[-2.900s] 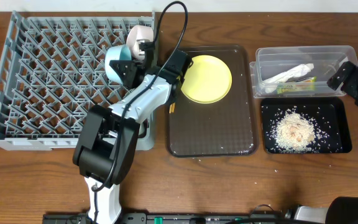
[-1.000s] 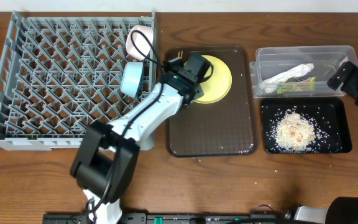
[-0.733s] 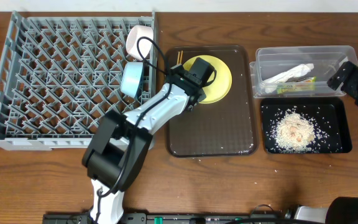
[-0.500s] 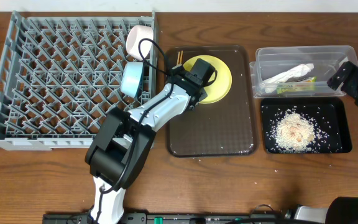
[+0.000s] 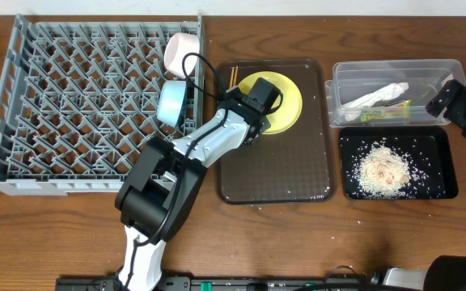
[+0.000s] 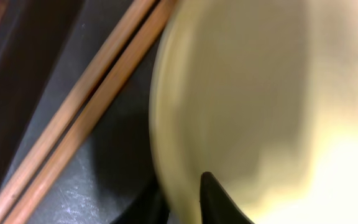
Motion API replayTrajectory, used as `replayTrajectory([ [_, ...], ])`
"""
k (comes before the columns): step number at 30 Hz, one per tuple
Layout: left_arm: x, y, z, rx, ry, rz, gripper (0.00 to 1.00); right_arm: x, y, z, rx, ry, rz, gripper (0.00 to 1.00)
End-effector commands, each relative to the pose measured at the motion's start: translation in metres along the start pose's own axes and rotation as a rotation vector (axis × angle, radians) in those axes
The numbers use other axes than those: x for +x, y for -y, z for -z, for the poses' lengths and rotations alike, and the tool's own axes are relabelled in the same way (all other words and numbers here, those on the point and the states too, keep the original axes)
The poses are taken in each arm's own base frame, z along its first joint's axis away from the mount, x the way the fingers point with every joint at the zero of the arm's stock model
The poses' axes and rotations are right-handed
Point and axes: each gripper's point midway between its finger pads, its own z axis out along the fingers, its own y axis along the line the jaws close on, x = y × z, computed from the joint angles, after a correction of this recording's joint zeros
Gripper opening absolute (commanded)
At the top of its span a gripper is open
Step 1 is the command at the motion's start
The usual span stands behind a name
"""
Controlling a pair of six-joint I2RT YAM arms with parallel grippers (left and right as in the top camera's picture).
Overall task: Sort waste into correct bins and load items into the dishwasher
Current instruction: 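Move the left gripper to the yellow plate and grasp its edge, then lift the yellow plate with the left gripper and stand it in the rack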
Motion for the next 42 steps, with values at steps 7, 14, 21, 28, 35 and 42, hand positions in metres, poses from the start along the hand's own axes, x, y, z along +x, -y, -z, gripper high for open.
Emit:
replayTrajectory([
  [7,0.004,-0.005,-0.003,-0.027,-0.012,-0.040,0.07,-0.003,0.000,0.009,0.000,0.030,-0.007,0.99],
  [14,-0.013,0.014,0.032,0.052,0.045,-0.236,0.07,-0.003,0.000,0.009,0.000,0.030,-0.007,0.99],
  [21,-0.061,0.027,0.118,0.091,0.279,-0.503,0.07,-0.003,0.000,0.009,0.000,0.030,-0.007,0.99],
  [28,-0.123,-0.004,0.218,-0.107,0.620,-0.625,0.07,-0.003,0.000,0.009,0.000,0.030,-0.007,0.99],
  [35,-0.181,-0.046,0.284,-0.494,0.848,-0.740,0.08,-0.003,0.000,0.009,0.000,0.030,-0.007,0.99],
  [42,-0.239,-0.078,0.300,-0.666,0.886,-0.780,0.07,-0.003,0.000,0.009,0.000,0.030,-0.007,0.99],
])
